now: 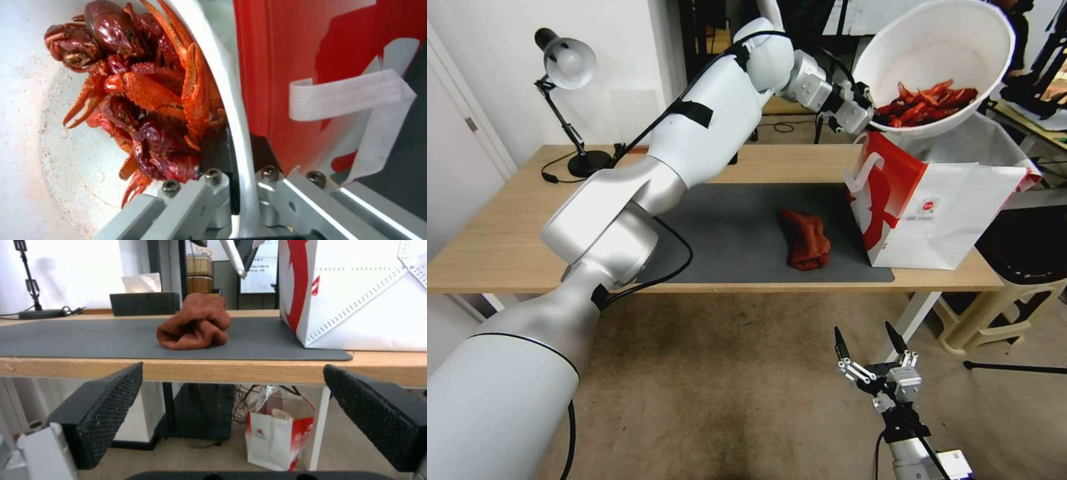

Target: Sweep shrimp from table into container with towel, then put container into takeout bag.

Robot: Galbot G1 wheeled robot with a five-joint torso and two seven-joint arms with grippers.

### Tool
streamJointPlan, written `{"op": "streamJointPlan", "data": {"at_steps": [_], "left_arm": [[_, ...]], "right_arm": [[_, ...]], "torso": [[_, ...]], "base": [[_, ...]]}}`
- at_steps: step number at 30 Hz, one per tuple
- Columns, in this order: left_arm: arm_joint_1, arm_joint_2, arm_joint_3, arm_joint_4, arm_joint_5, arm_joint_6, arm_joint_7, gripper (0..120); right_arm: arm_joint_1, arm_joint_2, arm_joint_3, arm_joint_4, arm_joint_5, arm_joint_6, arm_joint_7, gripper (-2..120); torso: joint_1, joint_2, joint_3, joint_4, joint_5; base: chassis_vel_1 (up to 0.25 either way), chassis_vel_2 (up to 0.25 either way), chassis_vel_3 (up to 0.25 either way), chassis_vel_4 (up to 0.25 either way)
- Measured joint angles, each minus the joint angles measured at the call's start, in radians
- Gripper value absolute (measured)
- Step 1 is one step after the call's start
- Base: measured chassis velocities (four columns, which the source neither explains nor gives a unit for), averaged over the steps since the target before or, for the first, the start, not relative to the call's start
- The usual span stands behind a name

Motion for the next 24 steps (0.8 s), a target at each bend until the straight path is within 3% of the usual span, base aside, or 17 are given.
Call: {"op": "streamJointPlan", "data": {"at_steps": [8,24], "left_arm": [[-0.005,0.001,0.054,-0.002,-0.011,-0.002,0.0,0],[-0.005,0.002,0.108,-0.013,-0.023,0.002,-0.033,0]], "right_arm": [[0.008,-0.005,0.003,-0.008,0.01,0.0,-0.005,100],[0.014,-0.008,0.002,-0.017,0.017,0.004,-0.011,100]], "torso": [[0.0,0.0,0.0,0.0,0.0],[0.0,0.0,0.0,-0.0001,0.0001]], "base": [[0.0,0.0,0.0,0.0],[0.0,0.0,0.0,0.0]]}}
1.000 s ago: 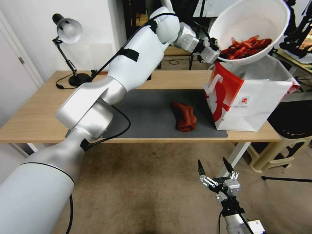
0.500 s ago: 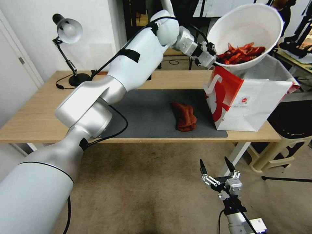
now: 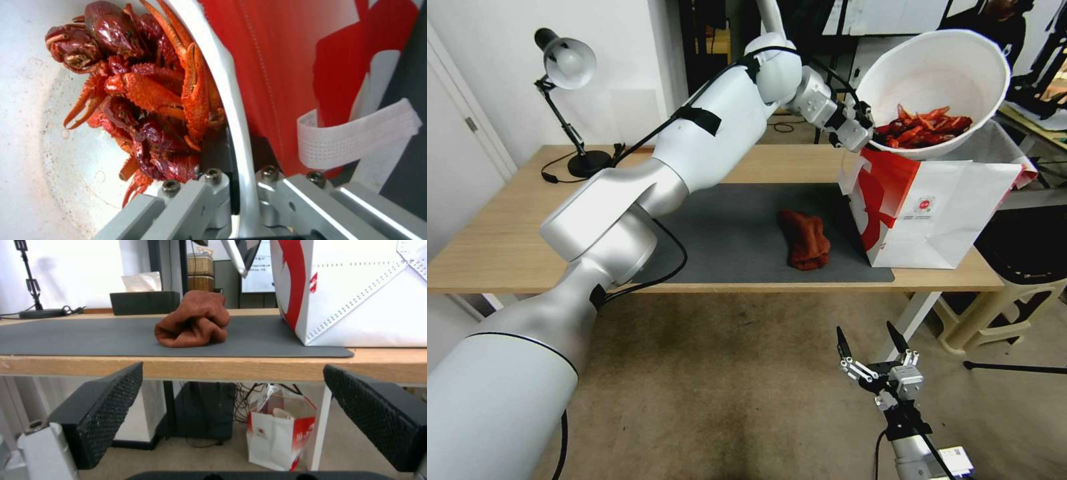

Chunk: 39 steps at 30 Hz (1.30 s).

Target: Sweep shrimp from table into container with towel, then put container into takeout bag.

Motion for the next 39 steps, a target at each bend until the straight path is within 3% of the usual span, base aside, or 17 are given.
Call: {"op": "streamJointPlan", "data": {"at_steps": [3,14,25,27,29,31,35,37,38,39], "left_arm": [[-0.005,0.0,0.015,-0.002,-0.007,0.001,-0.023,4],[-0.023,0.001,0.038,-0.003,-0.024,0.007,-0.047,49],[-0.032,0.001,0.048,0.01,-0.083,0.039,-0.08,84],[-0.035,0.001,0.067,0.022,-0.178,0.075,-0.119,95],[-0.035,0.001,0.073,0.024,-0.202,0.083,-0.13,98],[-0.035,0.001,0.098,0.034,-0.325,0.133,-0.207,100],[-0.034,0.001,0.117,0.034,-0.419,0.181,-0.269,100],[-0.03,0.001,0.138,0.016,-0.499,0.245,-0.313,100],[-0.025,0.001,0.161,-0.009,-0.576,0.315,-0.361,100],[-0.025,0.001,0.161,-0.009,-0.576,0.315,-0.361,100]], "right_arm": [[0.003,-0.001,0.001,-0.001,0.002,0.0,-0.002,100],[0.011,0.0,-0.003,-0.01,0.004,0.002,-0.006,100],[0.018,-0.001,-0.007,-0.015,0.005,0.002,-0.008,100],[0.017,0.001,-0.007,-0.015,0.005,0.002,-0.009,100],[0.017,0.001,-0.007,-0.015,0.005,0.002,-0.009,100],[0.016,0.001,-0.006,-0.015,0.005,0.002,-0.009,100],[0.014,0.002,-0.005,-0.015,0.005,0.002,-0.009,100],[0.012,0.001,-0.004,-0.015,0.005,0.003,-0.009,100],[0.011,0.001,-0.003,-0.015,0.006,0.003,-0.009,100],[0.011,0.001,-0.003,-0.015,0.006,0.003,-0.009,100]], "torso": [[0.0,0.0,0.0,0.0001,0.0],[0.0,0.0,0.0,0.0001,0.0],[0.0,0.0,0.0,0.0001,0.0],[0.0,0.0,0.0,0.0001,0.0],[0.0,0.0,0.0,0.0001,0.0],[0.0,0.0,0.0,-0.0002,0.0],[0.0,0.0,0.0,0.0002,0.0],[0.0,0.0,0.0,0.0003,0.0],[0.0,0.0,0.0,0.0002,0.0],[0.0,0.0,0.0,0.0002,0.0]], "base": [[0.0,0.0,0.0,0.0],[0.0,0.0,0.0,0.0],[0.0,0.0,0.0,0.0],[0.0,0.0,0.0,0.0],[0.0,0.0,0.0,0.0],[0.0,0.0,0.0,0.0],[0.0,0.0,0.0,0.0],[0.0,0.0,0.0,0.0],[0.0,0.0,0.0,0.0],[0.0,0.0,0.0,0.0]]}}
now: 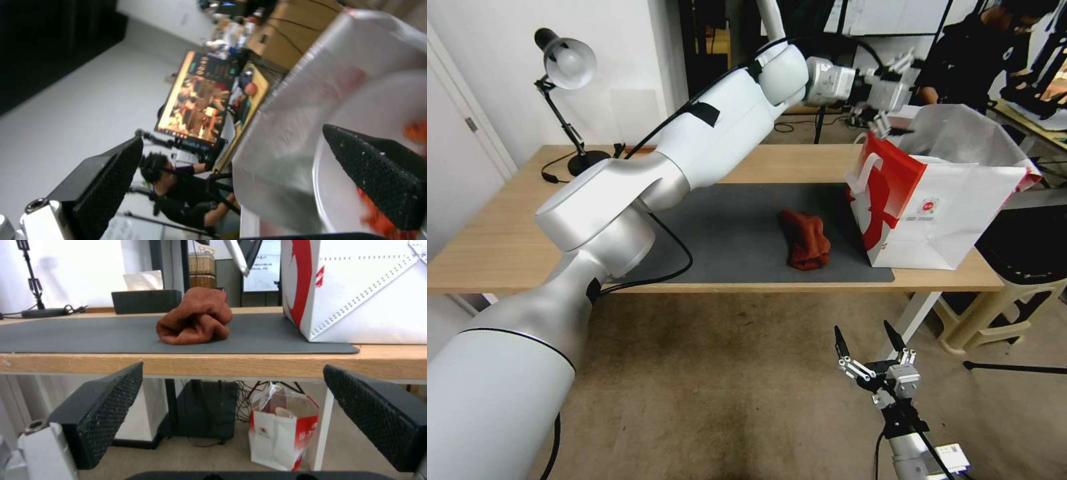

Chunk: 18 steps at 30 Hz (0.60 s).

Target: Sweep shrimp from table into container with towel, then put container into takeout bag.

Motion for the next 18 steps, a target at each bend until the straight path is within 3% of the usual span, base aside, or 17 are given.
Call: {"op": "streamJointPlan", "data": {"at_steps": [2,3,4,8,9,11,13,14,16,17,18], "left_arm": [[0.008,0.0,0.029,-0.036,-0.105,0.084,-0.044,100],[0.018,0.0,0.051,-0.072,-0.182,0.155,-0.085,100],[0.018,0.0,0.051,-0.072,-0.182,0.155,-0.085,100],[0.056,0.014,0.102,-0.198,-0.406,0.321,-0.222,100],[0.056,0.014,0.102,-0.198,-0.406,0.321,-0.222,100],[0.074,0.038,0.111,-0.251,-0.504,0.375,-0.301,100],[0.1,0.071,0.119,-0.327,-0.648,0.445,-0.466,100],[0.1,0.071,0.119,-0.327,-0.648,0.445,-0.466,100],[0.125,0.093,0.115,-0.387,-0.748,0.49,-0.579,100],[0.125,0.093,0.115,-0.387,-0.748,0.49,-0.579,100],[0.138,0.105,0.11,-0.416,-0.794,0.506,-0.631,100]], "right_arm": [[-0.002,0.0,0.001,0.001,0.001,0.0,0.0,100],[-0.003,0.0,0.002,0.003,0.002,0.0,0.0,100],[-0.003,0.0,0.002,0.003,0.002,0.0,0.0,100],[-0.005,-0.003,0.003,0.003,0.002,0.002,0.0,100],[-0.005,-0.003,0.003,0.003,0.002,0.002,0.0,100],[-0.003,-0.004,0.003,0.003,0.003,0.002,0.0,100],[-0.001,-0.005,0.001,0.003,0.002,0.001,0.0,100],[-0.001,-0.005,0.001,0.003,0.002,0.001,0.0,100],[0.0,-0.005,-0.002,0.003,0.002,-0.001,0.0,100],[0.0,-0.005,-0.002,0.003,0.002,-0.001,0.0,100],[0.0,-0.005,-0.002,0.003,0.001,-0.002,0.0,100]], "torso": [[0.0,0.0,0.0,-0.0002,0.0001],[0.0,0.0,0.0,-0.0002,0.0001],[0.0,0.0,0.0,-0.0002,0.0001],[0.0,0.0,0.0,-0.001,0.0005],[0.0,0.0,0.0,-0.001,0.0005],[0.0,0.0,0.0,-0.0003,0.0004],[0.0,0.0,0.0,0.0004,-0.0001],[0.0,0.0,0.0,0.0004,-0.0001],[0.0,0.0,0.0,0.0,0.0],[0.0,0.0,0.0,0.0,0.0],[0.0,0.0,0.0,-0.0002,0.0]], "base": [[0.0,0.0,0.0,0.0],[0.0,0.0,0.0,0.0],[0.0,0.0,0.0,0.0],[0.0,0.0,0.0,0.0],[0.0,0.0,0.0,0.0],[0.0,0.0,0.0,0.0],[0.0,0.0,0.0,0.0],[0.0,0.0,0.0,0.0],[0.0,0.0,0.0,0.0],[0.0,0.0,0.0,0.0],[0.0,0.0,0.0,0.0]]}}
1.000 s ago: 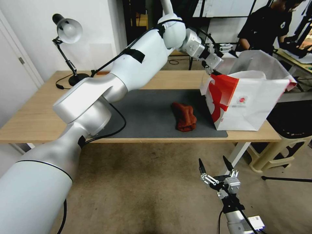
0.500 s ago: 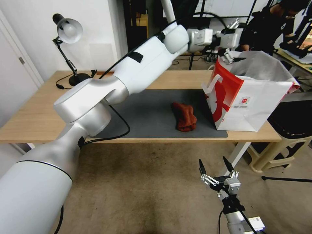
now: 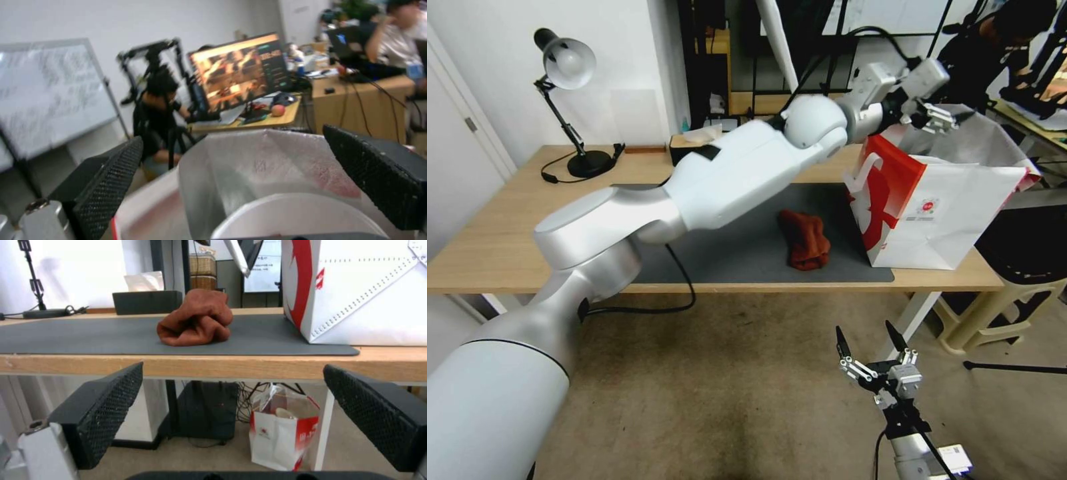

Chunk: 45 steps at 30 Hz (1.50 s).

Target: Sweep shrimp from table into container with towel, then put container into takeout bag.

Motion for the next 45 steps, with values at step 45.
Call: {"op": "streamJointPlan", "data": {"at_steps": [45], "left_arm": [[1.337,0.651,-0.733,-0.776,0.435,-0.29,-0.406,100]], "right_arm": [[-0.007,-0.019,0.001,0.07,-0.001,-0.023,0.019,100]], "torso": [[0.0,0.0,0.0,0.0001,-0.0003]], "base": [[0.0,0.0,0.0,0.0]]}}
